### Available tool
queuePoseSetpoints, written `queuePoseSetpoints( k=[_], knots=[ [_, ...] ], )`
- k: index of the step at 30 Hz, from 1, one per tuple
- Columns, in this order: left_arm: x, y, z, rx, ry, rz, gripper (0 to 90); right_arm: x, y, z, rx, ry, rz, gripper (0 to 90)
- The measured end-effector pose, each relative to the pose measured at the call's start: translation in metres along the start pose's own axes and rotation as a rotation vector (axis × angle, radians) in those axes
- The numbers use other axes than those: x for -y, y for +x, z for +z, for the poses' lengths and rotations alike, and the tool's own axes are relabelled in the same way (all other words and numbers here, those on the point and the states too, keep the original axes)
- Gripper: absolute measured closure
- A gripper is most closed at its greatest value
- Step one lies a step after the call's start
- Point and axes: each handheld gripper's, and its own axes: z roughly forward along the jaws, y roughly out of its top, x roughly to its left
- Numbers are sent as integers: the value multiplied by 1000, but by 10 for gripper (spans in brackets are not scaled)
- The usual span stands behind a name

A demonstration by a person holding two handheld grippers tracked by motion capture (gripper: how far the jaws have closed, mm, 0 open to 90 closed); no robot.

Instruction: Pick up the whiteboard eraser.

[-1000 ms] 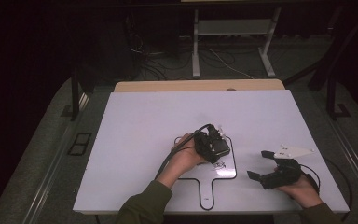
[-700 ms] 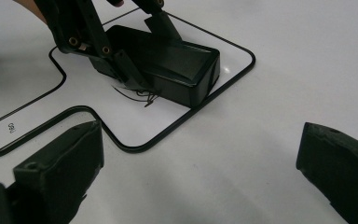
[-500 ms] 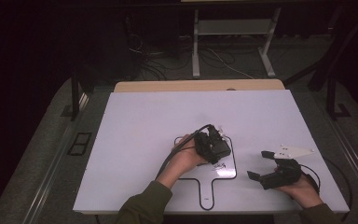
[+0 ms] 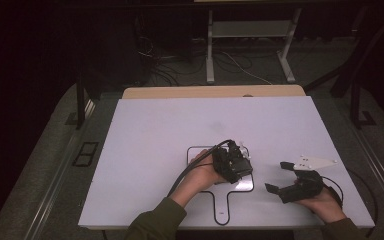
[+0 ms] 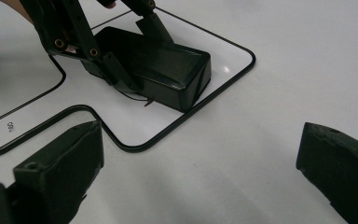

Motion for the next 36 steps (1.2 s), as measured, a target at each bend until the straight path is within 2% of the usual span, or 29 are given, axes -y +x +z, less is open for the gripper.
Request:
queuePoseSetpoints(
  k=[4, 8, 10, 16, 18, 20, 24, 26, 28, 29, 31, 33, 36],
  knots=[
    [5, 10, -2, -32, -1, -26, 389, 0, 0, -1, 0, -2, -2, 0],
    [9, 14, -3, -36, -7, -51, 389, 0, 0, 0, -1, -2, -2, 0],
    [7, 11, -3, -37, 0, -35, 389, 0, -1, 0, -1, -1, -2, 0],
    [-2, -7, 0, 5, 2, 18, 389, 0, 0, 0, -1, -2, -1, 0],
    [-4, -10, 1, 8, 2, 22, 389, 0, 0, 0, -1, -2, -1, 0],
    [-3, -7, 1, 13, -2, 22, 389, 0, 0, 0, -1, -1, -1, 0],
    [3, 4, -1, -29, -3, -10, 389, 0, -1, -1, 0, -3, 0, 0],
    [8, 10, -3, -38, 2, -36, 389, 0, -1, -1, 2, -2, 0, 0],
    [10, 14, -4, -36, 0, -41, 389, 0, -1, -1, 1, -3, -1, 0],
    [10, 12, -4, -36, -1, -43, 389, 0, -1, -1, 0, -1, -1, 0],
    [7, 7, -3, -26, -1, -19, 389, 0, -1, -1, 0, -1, 1, 0],
    [3, -2, -1, 2, -5, -2, 389, 0, -1, -1, 0, -2, 1, 0],
    [-5, -15, 2, 11, -2, 39, 389, 0, -1, -1, 0, -3, -2, 0]
  ],
)
